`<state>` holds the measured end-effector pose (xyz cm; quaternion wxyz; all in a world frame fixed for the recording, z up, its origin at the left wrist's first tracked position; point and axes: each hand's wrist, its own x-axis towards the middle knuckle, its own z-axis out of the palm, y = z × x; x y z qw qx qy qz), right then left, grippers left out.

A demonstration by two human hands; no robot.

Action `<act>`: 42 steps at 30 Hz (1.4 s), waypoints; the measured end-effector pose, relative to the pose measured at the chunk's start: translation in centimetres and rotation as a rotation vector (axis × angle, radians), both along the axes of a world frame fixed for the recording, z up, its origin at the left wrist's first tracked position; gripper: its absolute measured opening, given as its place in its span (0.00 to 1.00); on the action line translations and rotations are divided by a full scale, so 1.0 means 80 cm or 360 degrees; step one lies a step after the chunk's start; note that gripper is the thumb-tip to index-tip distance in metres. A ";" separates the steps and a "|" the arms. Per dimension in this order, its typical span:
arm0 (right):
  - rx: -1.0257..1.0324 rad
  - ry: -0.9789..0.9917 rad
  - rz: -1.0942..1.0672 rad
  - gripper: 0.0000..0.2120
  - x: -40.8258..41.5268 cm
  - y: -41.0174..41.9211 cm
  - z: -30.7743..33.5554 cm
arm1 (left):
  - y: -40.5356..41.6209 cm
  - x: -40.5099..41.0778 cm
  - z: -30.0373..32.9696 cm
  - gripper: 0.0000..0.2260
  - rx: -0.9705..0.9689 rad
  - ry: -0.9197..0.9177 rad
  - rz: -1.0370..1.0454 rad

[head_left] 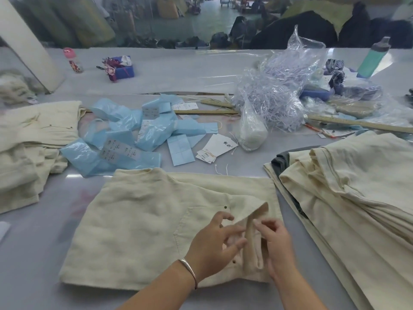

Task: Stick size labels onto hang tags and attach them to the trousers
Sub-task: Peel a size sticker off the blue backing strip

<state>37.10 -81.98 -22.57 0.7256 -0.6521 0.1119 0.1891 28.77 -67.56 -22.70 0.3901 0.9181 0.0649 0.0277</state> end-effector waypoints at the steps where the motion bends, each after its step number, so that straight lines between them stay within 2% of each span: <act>1: -0.0225 -0.0176 -0.0114 0.07 0.002 0.008 0.005 | 0.010 -0.004 0.001 0.13 -0.0168 -0.0023 0.0041; 3: -0.0484 -0.0529 -0.0276 0.09 0.002 0.033 0.022 | 0.038 -0.013 0.000 0.11 -0.0463 -0.0031 0.0225; 6: -0.0425 -0.0832 -0.0133 0.10 -0.004 0.093 0.042 | 0.102 -0.032 -0.006 0.08 -0.0684 0.0070 0.0591; 10: -0.0267 -0.0810 0.0238 0.09 -0.016 0.195 0.034 | 0.213 -0.069 -0.011 0.11 -0.0684 0.0060 0.1023; 14: -0.0367 -0.0786 0.0553 0.08 -0.021 0.317 0.018 | 0.340 -0.101 -0.010 0.11 -0.0656 -0.0023 0.1424; 17: -0.0498 -0.0818 0.0757 0.09 -0.013 0.421 0.015 | 0.435 -0.116 -0.016 0.08 -0.0705 -0.0062 0.1737; 19: -0.0590 -0.0834 0.0870 0.13 -0.001 0.484 0.012 | 0.490 -0.115 -0.024 0.05 -0.0790 -0.0088 0.1846; 21: -0.0722 -0.0867 0.0923 0.19 0.016 0.535 0.008 | 0.534 -0.109 -0.030 0.07 -0.0917 -0.0148 0.1904; 24: -0.0919 -0.0997 0.0994 0.31 0.039 0.586 0.005 | 0.582 -0.091 -0.038 0.18 -0.1031 -0.0123 0.1878; 26: -0.1030 -0.1026 0.1102 0.35 0.049 0.606 0.005 | 0.602 -0.075 -0.042 0.24 -0.1051 -0.0088 0.1830; 28: -0.1188 -0.0960 0.1235 0.29 0.059 0.622 0.005 | 0.616 -0.058 -0.043 0.26 -0.1093 -0.0100 0.1809; 30: -0.1239 -0.0898 0.1341 0.13 0.066 0.632 0.006 | 0.625 -0.043 -0.041 0.26 -0.1117 -0.0112 0.1772; 33: -0.0875 -0.0818 0.1169 0.12 0.068 0.643 0.012 | 0.630 -0.030 -0.041 0.28 -0.0899 -0.0131 0.1683; 36: -0.0455 -0.0682 0.0815 0.14 0.065 0.657 0.029 | 0.624 -0.023 -0.036 0.29 -0.0307 -0.0127 0.1611; 38: -0.0337 -0.0622 0.0754 0.14 0.061 0.666 0.038 | 0.620 -0.016 -0.028 0.23 -0.0114 -0.0178 0.1491; 42: -0.0194 -0.0512 0.0704 0.06 0.047 0.675 0.041 | 0.619 -0.004 -0.012 0.14 0.0139 -0.0220 0.1450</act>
